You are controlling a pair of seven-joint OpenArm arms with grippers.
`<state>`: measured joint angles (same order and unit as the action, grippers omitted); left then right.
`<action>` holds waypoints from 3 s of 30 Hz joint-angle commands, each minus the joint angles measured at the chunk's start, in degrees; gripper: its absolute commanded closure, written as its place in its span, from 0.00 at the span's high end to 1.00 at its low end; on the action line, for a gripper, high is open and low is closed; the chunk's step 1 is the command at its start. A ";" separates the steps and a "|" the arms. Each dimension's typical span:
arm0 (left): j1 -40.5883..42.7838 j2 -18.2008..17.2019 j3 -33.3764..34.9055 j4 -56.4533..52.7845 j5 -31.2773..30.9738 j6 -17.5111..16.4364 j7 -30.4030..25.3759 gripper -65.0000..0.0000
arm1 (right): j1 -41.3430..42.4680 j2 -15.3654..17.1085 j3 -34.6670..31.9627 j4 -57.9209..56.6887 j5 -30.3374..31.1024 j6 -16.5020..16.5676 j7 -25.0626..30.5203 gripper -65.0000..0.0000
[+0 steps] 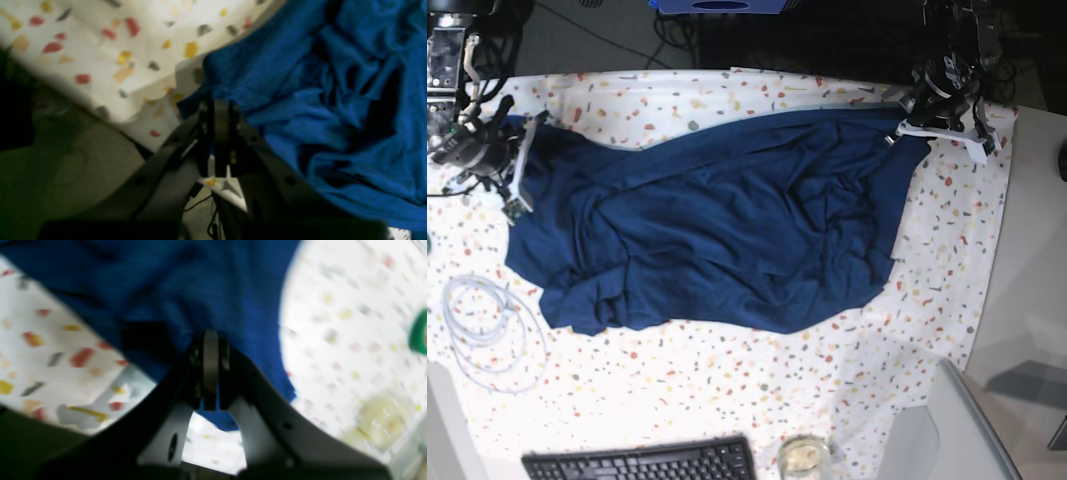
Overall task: Layout the t-shirt on the table in an organized manner, then fold the t-shirt properly
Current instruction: 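Reach both grippers into the shirt body and grasp the fabric, then grasp the shirt edges with both grippers and pull them apart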
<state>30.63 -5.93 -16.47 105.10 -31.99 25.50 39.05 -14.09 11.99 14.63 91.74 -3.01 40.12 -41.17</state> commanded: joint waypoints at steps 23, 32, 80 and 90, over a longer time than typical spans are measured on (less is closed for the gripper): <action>8.80 2.46 -5.64 1.49 -0.06 -0.05 -0.85 0.27 | 9.12 -0.16 -9.40 -10.91 0.32 -0.12 0.68 0.01; 13.19 2.55 -5.64 2.90 -0.06 -0.31 -1.03 0.26 | 12.55 0.10 -9.40 -14.95 0.24 -0.12 1.12 0.01; -40.61 2.11 7.11 -28.57 4.78 -0.40 1.70 0.00 | 28.64 2.56 -9.40 -29.99 0.24 -7.90 7.72 0.01; -10.54 1.85 -6.96 -1.23 -14.65 -0.49 8.47 0.00 | 14.31 2.03 -9.31 -5.81 0.59 -7.90 3.59 0.01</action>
<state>20.58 -3.97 -23.33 102.39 -45.76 25.61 47.83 -0.54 13.23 4.95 84.90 -2.63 32.34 -38.35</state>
